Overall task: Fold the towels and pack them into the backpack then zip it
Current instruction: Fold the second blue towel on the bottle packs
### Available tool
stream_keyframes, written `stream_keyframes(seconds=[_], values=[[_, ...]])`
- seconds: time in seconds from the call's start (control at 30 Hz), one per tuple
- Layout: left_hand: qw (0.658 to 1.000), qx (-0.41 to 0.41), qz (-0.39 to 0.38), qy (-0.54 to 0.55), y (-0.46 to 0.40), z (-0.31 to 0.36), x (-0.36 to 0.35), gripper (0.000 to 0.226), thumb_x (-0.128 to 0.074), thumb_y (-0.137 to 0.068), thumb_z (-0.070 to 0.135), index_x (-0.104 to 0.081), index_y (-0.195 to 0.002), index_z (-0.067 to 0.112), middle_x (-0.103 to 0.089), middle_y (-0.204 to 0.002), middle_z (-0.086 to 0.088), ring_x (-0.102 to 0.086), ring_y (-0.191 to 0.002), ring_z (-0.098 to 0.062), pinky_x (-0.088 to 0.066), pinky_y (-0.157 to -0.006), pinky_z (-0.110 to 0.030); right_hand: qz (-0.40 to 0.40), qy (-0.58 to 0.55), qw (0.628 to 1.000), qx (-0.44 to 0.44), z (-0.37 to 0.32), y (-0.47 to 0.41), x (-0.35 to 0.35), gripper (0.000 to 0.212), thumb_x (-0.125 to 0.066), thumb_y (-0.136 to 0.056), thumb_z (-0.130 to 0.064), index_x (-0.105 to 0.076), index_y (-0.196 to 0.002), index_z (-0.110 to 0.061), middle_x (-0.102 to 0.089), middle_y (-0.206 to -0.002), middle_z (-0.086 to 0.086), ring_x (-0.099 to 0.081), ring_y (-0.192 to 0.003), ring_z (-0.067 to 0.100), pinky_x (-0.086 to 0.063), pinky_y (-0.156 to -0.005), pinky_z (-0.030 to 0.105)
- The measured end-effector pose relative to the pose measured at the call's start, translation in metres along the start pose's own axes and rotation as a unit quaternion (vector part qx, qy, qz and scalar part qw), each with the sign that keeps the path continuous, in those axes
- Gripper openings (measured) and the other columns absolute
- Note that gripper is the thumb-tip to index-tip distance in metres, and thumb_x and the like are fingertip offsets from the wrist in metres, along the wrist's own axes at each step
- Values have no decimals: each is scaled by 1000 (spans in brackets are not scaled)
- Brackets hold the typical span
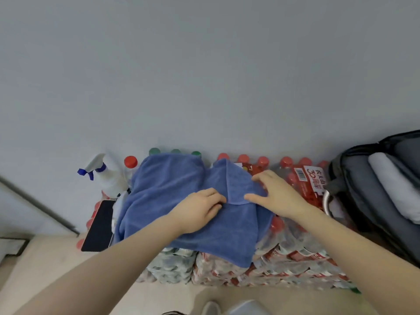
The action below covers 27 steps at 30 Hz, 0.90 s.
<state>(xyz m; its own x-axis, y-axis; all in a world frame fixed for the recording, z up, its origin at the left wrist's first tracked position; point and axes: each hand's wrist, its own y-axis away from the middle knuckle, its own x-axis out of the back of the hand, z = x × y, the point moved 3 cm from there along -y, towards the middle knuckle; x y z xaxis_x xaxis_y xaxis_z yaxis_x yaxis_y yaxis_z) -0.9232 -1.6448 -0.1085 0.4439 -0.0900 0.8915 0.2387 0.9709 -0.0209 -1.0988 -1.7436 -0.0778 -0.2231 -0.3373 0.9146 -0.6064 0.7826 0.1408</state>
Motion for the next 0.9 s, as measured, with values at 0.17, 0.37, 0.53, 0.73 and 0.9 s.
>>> stream_keyframes(seconds=[0.17,0.37,0.53,0.73,0.9], values=[[997,51,16,48,-5,6,-7,30,-39,-97,18,-54,-122,15,-56,-120,-3,-53,-108,-21,-40,-91,-30,-25,119,992,29,-9,6,-23,53,-56,-85,-47,-45,-129,-20,-43,-126,3,-44,-118,23,-41,-95,37],[992,40,89,79,9,16,-14,23,-43,-91,23,-60,-100,11,-58,-101,-6,-56,-89,-26,-47,-77,-39,78,-29,996,-22,-11,-3,-10,21,-47,-94,-21,-56,-79,-10,-51,-77,2,-50,-79,23,-37,-66,33],[981,-13,179,76,5,56,-15,35,-42,-88,30,-69,-93,9,-59,-91,-9,-58,-74,-28,-50,-68,-35,104,-377,909,-145,-3,1,11,28,-52,-88,-23,-55,-79,3,-56,-76,14,-52,-75,20,-42,-67,34],[973,143,173,56,-32,105,-28,51,-51,-85,53,-52,-118,15,-53,-113,-2,-51,-100,-20,-45,-81,-33,34,-620,772,-138,3,-2,50,20,-39,-97,-4,-55,-85,-5,-61,-81,11,-66,-65,15,-55,-48,21],[930,255,256,-65,-60,138,-47,52,-67,-71,54,-56,-99,12,-52,-100,-7,-52,-90,-29,-37,-68,-33,-1,-637,765,-97,32,-5,77,24,-33,-98,-1,-55,-92,-7,-62,-82,7,-66,-58,9,-53,-47,19]])
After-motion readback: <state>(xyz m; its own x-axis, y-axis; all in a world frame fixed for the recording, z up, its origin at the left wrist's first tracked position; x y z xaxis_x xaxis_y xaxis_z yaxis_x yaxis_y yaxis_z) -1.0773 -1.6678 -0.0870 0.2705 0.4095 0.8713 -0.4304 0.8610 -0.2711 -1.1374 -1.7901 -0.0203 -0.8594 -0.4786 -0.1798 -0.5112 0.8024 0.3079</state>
